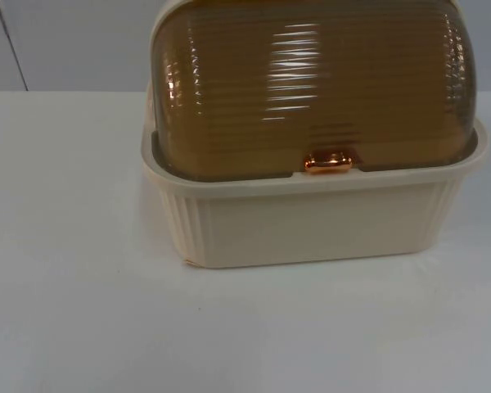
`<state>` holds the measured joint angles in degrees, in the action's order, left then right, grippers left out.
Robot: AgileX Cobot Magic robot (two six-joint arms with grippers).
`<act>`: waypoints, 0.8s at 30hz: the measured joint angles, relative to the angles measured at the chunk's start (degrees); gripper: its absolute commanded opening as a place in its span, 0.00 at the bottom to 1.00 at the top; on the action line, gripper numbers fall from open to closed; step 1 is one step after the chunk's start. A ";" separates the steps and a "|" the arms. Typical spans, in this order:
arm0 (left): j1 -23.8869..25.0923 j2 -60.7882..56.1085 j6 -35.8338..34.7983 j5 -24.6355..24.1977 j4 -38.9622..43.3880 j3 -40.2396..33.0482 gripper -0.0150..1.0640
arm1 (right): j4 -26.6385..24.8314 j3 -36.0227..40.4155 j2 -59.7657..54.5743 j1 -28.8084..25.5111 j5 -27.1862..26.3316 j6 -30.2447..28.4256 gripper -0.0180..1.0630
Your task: Open the box lid with the left hand, place the block into the box with the right hand, then close the box lid with the left hand.
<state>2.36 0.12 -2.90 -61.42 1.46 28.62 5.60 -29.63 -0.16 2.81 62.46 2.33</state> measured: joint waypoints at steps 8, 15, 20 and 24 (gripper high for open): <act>0.00 0.00 -0.05 0.00 0.00 0.00 0.99 | 0.00 0.00 0.00 0.00 0.00 0.00 0.99; 0.00 0.00 -0.05 0.00 0.00 0.00 0.99 | -0.10 0.00 0.00 0.00 0.00 0.00 0.99; 0.00 0.00 -0.05 0.00 0.00 0.00 0.99 | -1.33 0.00 0.00 0.00 0.00 0.08 0.99; 0.00 0.00 -0.05 0.00 0.00 0.00 0.99 | -1.54 0.00 0.00 0.00 0.00 0.47 0.99</act>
